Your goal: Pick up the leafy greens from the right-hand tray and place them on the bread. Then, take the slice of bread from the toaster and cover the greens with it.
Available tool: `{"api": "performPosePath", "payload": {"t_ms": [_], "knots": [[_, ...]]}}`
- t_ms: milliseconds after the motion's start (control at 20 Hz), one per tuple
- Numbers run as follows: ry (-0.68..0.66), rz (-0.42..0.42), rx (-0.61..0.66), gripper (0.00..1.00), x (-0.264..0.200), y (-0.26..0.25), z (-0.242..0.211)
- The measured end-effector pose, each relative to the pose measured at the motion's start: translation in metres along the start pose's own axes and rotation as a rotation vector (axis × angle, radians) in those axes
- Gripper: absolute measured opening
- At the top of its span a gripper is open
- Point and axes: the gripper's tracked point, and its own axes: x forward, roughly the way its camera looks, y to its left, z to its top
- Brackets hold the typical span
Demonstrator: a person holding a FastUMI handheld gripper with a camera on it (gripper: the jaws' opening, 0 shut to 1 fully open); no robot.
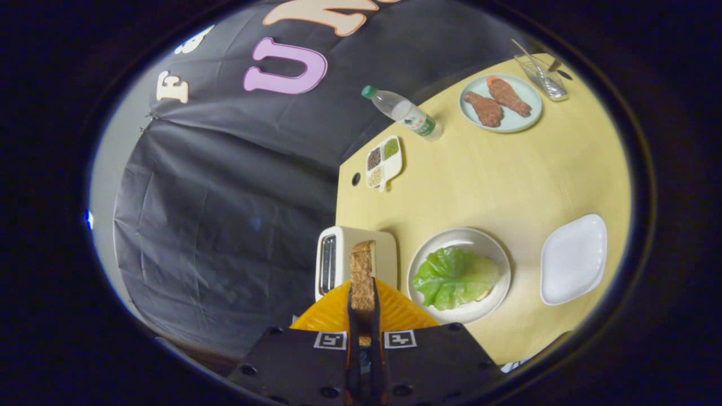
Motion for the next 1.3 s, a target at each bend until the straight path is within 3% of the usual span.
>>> {"api": "performPosePath", "payload": {"t_ms": [450, 750, 1050, 1300], "knots": [[0.044, -0.067, 0.017, 0.10, 0.059, -0.098, -0.040], [0.029, -0.198, -0.050, 0.10, 0.072, -0.143, -0.038], [0.010, -0.247, -0.124, 0.10, 0.072, -0.147, -0.036], [-0.002, -0.373, -0.267, 0.40, 0.072, -0.165, -0.036]]}}
